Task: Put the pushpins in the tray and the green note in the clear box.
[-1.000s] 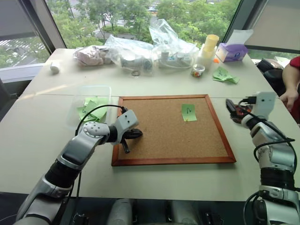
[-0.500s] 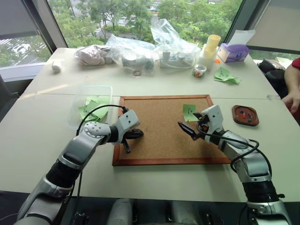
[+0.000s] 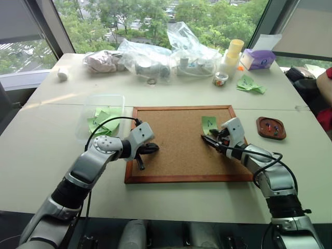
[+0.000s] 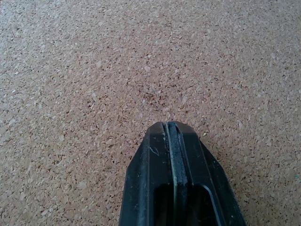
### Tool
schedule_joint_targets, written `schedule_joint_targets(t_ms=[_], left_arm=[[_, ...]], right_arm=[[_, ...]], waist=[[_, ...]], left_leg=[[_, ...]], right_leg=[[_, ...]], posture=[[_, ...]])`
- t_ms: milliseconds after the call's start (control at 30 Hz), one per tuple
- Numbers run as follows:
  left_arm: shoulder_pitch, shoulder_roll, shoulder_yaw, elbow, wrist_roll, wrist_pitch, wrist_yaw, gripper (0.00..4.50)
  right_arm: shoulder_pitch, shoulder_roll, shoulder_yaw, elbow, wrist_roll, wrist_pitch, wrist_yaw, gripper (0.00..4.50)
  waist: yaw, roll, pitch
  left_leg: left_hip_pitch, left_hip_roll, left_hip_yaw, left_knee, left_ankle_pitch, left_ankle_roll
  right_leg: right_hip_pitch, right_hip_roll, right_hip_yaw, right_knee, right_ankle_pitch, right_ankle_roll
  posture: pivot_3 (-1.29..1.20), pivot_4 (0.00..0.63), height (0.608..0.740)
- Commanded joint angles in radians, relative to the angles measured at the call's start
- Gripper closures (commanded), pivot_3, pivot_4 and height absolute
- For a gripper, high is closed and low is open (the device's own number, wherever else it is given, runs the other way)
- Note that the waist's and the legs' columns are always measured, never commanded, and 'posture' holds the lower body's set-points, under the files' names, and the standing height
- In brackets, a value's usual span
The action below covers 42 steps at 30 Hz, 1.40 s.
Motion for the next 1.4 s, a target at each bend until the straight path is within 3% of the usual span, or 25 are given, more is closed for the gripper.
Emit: schedule_joint_targets(t_ms=[33,333,500,733,867,1000,1067,1100,1200,1300,1400], left_arm=[[0.030,-0.003,-0.036,0.022,0.013,0.019,-0.006,4.50],[0.027,-0.001,-0.037,0.031,0.018,0.008,-0.014,4.50],[0.025,0.004,-0.044,0.035,0.021,0.003,-0.026,4.50],[0.012,-0.002,-0.050,0.052,0.025,-0.008,-0.041,4.50],[-0.015,-0.082,0.054,0.056,-0.074,0.051,-0.023,4.50],[-0.108,-0.191,0.253,0.063,-0.262,0.209,0.003,3.17],[-0.221,-0.295,0.425,0.130,-0.400,0.309,0.093,2.09],[-0.267,-0.338,0.482,0.157,-0.450,0.344,0.130,1.75],[-0.370,-0.440,0.575,0.254,-0.508,0.398,0.242,0.21],[-0.476,-0.524,0.660,0.465,-0.514,0.394,0.370,0.04],[-0.539,-0.567,0.659,0.604,-0.519,0.365,0.363,0.04]], right_arm=[[0.009,0.001,0.030,0.008,-0.024,-0.001,0.018,4.48],[0.011,0.016,-0.006,-0.002,-0.052,-0.068,-0.014,4.48],[-0.004,0.024,-0.129,-0.137,0.019,-0.082,-0.058,4.48],[0.003,-0.012,-0.147,-0.219,0.054,-0.024,-0.033,4.48],[0.003,-0.026,-0.141,-0.246,0.053,-0.007,-0.025,4.48],[0.003,-0.059,-0.127,-0.276,0.049,-0.001,0.003,4.50],[-0.003,-0.083,-0.115,-0.286,0.045,-0.004,0.030,4.50],[-0.007,-0.093,-0.109,-0.286,0.044,-0.006,0.040,4.50],[-0.019,-0.108,-0.094,-0.275,0.041,-0.017,0.061,4.50],[-0.032,-0.119,-0.081,-0.283,0.040,-0.020,0.078,4.50],[-0.047,-0.124,-0.068,-0.289,0.032,-0.024,0.089,4.50]], waist=[[0.000,0.000,0.000],[-0.001,-0.001,-0.001],[0.000,0.000,0.000],[0.000,0.000,0.000],[0.006,0.000,0.000],[0.010,-0.002,0.001],[0.011,-0.002,0.002],[0.010,-0.003,0.003],[0.001,-0.003,0.002],[-0.001,-0.003,0.002],[-0.003,-0.004,0.004]], left_leg=[[0.000,0.000,0.000,0.000,0.000,0.000],[0.000,0.000,0.000,0.000,0.000,0.000],[0.000,0.000,0.000,0.000,0.000,0.000],[0.000,0.000,0.000,0.000,0.000,0.000],[0.000,0.000,0.000,0.000,-0.001,0.001],[-0.003,-0.001,-0.001,0.001,-0.001,0.001],[-0.003,-0.001,-0.001,0.001,0.000,0.001],[-0.004,-0.001,-0.002,0.001,0.000,0.001],[-0.004,0.000,-0.004,0.002,0.000,0.001],[-0.003,-0.001,-0.003,0.001,0.000,0.000],[-0.003,-0.001,-0.003,0.001,0.001,-0.001]], right_leg=[[0.000,0.000,0.000,0.000,0.000,0.000],[0.000,0.000,0.000,0.000,0.000,0.000],[0.000,0.000,0.000,0.000,0.000,0.000],[0.000,0.000,0.000,0.000,0.000,0.000],[0.000,-0.001,0.000,0.000,0.000,0.000],[-0.001,-0.001,-0.001,0.000,0.000,0.000],[-0.002,0.000,-0.001,0.000,0.000,0.000],[-0.003,0.000,-0.001,0.000,0.000,0.000],[-0.002,0.000,-0.002,0.000,0.000,0.001],[-0.001,0.000,-0.001,-0.001,0.000,0.001],[-0.002,0.001,-0.002,-0.001,0.000,0.001]], posture=[[0.00,0.150,0.738],[0.00,0.150,0.738],[0.00,0.150,0.738],[0.00,0.150,0.738],[0.00,0.150,0.738],[0.00,0.150,0.738],[0.00,0.150,0.738],[0.00,0.150,0.738],[0.00,0.150,0.738],[0.00,0.150,0.738],[0.00,0.150,0.738]])
